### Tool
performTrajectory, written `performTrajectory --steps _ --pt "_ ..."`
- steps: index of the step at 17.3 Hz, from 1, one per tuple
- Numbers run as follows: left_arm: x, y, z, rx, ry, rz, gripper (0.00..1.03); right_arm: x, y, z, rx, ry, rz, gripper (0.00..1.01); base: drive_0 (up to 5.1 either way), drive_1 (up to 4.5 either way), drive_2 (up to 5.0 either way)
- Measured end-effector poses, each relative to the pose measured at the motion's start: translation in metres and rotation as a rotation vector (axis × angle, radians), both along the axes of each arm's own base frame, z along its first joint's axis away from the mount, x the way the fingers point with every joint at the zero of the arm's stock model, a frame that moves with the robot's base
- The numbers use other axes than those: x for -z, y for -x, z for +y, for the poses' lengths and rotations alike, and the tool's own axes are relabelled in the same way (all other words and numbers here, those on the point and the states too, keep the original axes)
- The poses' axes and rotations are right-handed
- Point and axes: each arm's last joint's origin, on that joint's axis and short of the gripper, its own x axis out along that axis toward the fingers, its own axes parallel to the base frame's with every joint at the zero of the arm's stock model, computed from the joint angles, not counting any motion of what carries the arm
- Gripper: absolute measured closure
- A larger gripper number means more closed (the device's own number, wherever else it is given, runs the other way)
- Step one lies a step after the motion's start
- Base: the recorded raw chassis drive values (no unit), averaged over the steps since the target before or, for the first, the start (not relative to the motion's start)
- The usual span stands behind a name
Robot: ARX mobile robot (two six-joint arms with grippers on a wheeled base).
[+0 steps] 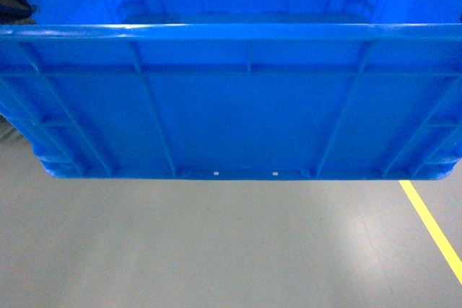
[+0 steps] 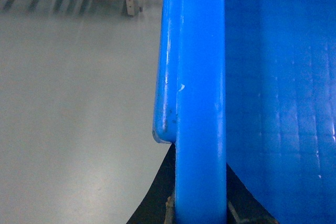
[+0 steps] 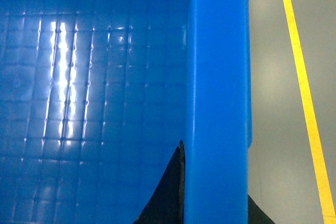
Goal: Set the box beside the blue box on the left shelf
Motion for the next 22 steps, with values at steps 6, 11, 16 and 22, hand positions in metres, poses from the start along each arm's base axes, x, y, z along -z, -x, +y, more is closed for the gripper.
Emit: performTrajectory --steps 6,11,16,22 --pt "0.0 0.0 0.0 -0.002 0.0 0.0 0.96 -0.0003 -0.0003 0.0001 -0.001 -0.001 -0.005 0.95 0.0 4.28 -4.3" --pt "0.0 0.0 0.0 0.0 0.0 0.0 0.96 0.0 -0.0002 0.0 -0.001 0.0 -0.002 0.95 0.0 4.26 -4.3" --pt "-0.0001 -0.0001 0.0 -0.001 0.0 -0.001 0.96 -0.0004 -0.0002 0.0 -0.001 -0.001 -0.005 0.95 0.0 4.33 -4.3" --pt "0.0 0.0001 0.0001 -0.001 -0.001 0.001 0.96 -0.0001 -0.0002 0.0001 -0.001 -0.001 -0.002 0.95 0.0 4.34 -4.3"
